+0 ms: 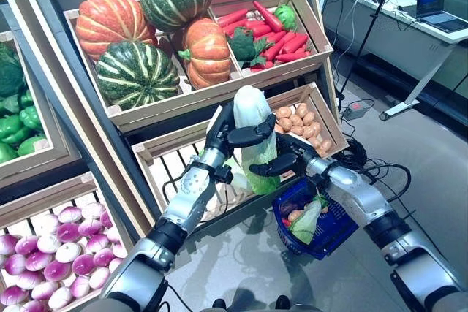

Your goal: Put vegetables into the basket

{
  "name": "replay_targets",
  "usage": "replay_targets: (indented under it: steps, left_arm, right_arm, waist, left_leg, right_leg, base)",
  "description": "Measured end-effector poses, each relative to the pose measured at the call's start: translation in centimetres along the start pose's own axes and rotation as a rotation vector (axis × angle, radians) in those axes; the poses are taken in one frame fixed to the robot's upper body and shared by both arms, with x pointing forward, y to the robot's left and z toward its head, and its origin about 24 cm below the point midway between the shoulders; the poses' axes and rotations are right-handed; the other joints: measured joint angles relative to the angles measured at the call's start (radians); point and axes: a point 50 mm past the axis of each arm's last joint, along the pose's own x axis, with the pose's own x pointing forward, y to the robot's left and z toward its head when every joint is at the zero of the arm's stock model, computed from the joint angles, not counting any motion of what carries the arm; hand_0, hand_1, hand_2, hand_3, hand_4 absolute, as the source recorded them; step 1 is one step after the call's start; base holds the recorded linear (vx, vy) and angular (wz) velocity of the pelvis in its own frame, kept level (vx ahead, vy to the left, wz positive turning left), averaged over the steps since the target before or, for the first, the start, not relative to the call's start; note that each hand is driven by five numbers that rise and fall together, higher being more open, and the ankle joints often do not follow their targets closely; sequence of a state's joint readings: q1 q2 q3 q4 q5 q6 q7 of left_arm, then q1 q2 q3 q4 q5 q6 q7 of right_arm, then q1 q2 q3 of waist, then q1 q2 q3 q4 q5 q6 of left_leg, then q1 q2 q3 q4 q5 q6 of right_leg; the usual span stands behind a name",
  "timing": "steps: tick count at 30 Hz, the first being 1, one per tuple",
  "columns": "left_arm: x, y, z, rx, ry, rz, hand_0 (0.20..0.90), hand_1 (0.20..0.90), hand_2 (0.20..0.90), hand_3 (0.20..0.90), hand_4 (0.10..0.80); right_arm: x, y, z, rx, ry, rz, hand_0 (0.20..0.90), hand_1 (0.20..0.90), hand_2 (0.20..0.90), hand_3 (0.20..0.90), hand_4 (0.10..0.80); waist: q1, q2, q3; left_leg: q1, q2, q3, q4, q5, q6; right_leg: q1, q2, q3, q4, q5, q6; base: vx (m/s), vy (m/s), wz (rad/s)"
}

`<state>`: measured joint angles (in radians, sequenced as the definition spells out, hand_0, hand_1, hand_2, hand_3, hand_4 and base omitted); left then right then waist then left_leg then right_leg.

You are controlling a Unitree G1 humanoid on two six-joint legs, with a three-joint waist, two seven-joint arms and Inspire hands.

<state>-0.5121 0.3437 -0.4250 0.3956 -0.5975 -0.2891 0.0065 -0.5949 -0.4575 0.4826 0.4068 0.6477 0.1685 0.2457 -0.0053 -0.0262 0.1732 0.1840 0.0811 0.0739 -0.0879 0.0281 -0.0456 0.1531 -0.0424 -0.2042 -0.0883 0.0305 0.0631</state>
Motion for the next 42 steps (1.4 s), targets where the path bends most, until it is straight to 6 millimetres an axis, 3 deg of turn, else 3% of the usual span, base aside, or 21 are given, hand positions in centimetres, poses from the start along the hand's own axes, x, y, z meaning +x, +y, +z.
replay_targets:
  steps: [5, 15, 16, 18, 35, 37, 38, 42]
  left_arm:
    - [0.0, -0.2, -0.1, -0.034, 0.006, 0.004, 0.300, 0.300, 0.300, 0.300, 0.400]
    - [0.0, 0.0, -0.4, -0.088, 0.043, 0.017, 0.300, 0.300, 0.300, 0.300, 0.400]
    - [0.0, -0.1, -0.5, -0.106, 0.048, 0.015, 0.300, 0.300, 0.300, 0.300, 0.400]
    - [-0.1, -0.2, -0.6, -0.117, 0.053, 0.009, 0.300, 0.300, 0.300, 0.300, 0.400]
    - [-0.1, -0.7, -1.1, -0.200, 0.095, -0.030, 0.300, 0.300, 0.300, 0.300, 0.400]
    - [-0.1, -0.8, -1.1, -0.201, 0.103, -0.034, 0.589, 0.589, 0.589, 0.589, 0.593]
    - [-0.1, -0.8, -1.1, -0.201, 0.108, -0.035, 0.900, 0.900, 0.900, 0.900, 0.800]
    - [-0.1, -0.7, -1.0, -0.202, 0.108, -0.038, 0.900, 0.900, 0.900, 0.900, 0.800]
  right_arm:
    - [0.9, 0.0, -0.6, 0.137, 0.033, -0.003, 0.900, 0.900, 0.900, 0.900, 0.800]
    - [1.4, 0.6, -1.4, 0.218, 0.057, 0.012, 0.900, 0.900, 0.900, 0.900, 0.800]
    - [1.4, 0.6, -1.5, 0.222, 0.062, 0.013, 0.827, 0.827, 0.827, 0.827, 0.751]
    - [1.6, 0.5, -1.7, 0.261, 0.077, 0.020, 0.300, 0.300, 0.300, 0.300, 0.400]
    - [1.6, 0.9, -2.5, 0.258, 0.112, 0.093, 0.300, 0.300, 0.300, 0.300, 0.400]
    - [1.5, 0.9, -2.5, 0.258, 0.112, 0.092, 0.300, 0.300, 0.300, 0.300, 0.400]
    - [1.5, 0.9, -2.5, 0.258, 0.113, 0.090, 0.300, 0.300, 0.300, 0.300, 0.400]
    - [1.5, 0.9, -2.6, 0.264, 0.110, 0.082, 0.300, 0.300, 0.300, 0.300, 0.400]
  waist:
    - [0.004, -0.009, -0.005]
    - [0.024, -0.019, -0.016]
    - [0.025, -0.020, -0.017]
    - [0.025, -0.022, -0.020]
    - [0.021, -0.022, -0.040]
    - [0.020, -0.022, -0.040]
    - [0.021, -0.022, -0.040]
    - [0.021, -0.022, -0.040]
  left_leg:
    - [0.008, 0.000, -0.002, 0.000, 0.000, 0.000]
    - [0.010, -0.001, -0.012, 0.000, 0.005, 0.000]
    - [0.010, -0.001, -0.013, 0.000, 0.005, 0.001]
    - [0.010, -0.001, -0.013, 0.000, 0.005, 0.001]
    - [0.010, 0.001, -0.014, 0.000, 0.007, 0.001]
    - [0.010, 0.001, -0.013, 0.000, 0.007, 0.001]
    - [0.010, 0.001, -0.013, 0.000, 0.007, 0.001]
    - [0.010, 0.001, -0.013, 0.000, 0.007, 0.001]
  right_leg:
    - [0.008, -0.001, -0.001, 0.000, 0.000, 0.000]
    - [0.015, -0.002, -0.004, 0.000, 0.001, 0.000]
    - [0.015, -0.003, -0.004, 0.000, 0.001, 0.000]
    - [0.015, -0.003, -0.004, 0.000, 0.001, 0.000]
    - [0.016, -0.003, -0.003, 0.000, 0.001, 0.000]
    - [0.015, -0.003, -0.003, 0.000, 0.001, 0.000]
    - [0.015, -0.003, -0.003, 0.000, 0.001, 0.000]
    - [0.015, -0.003, -0.003, 0.000, 0.001, 0.000]
  base:
    - [0.000, 0.000, 0.00]
    - [0.000, 0.002, 0.01]
    - [0.000, 0.000, 0.00]
    - [0.000, 0.000, 0.00]
    - [0.002, 0.000, 0.00]
    - [0.000, 0.000, 0.00]
    - [0.000, 0.000, 0.00]
    - [0.000, 0.000, 0.00]
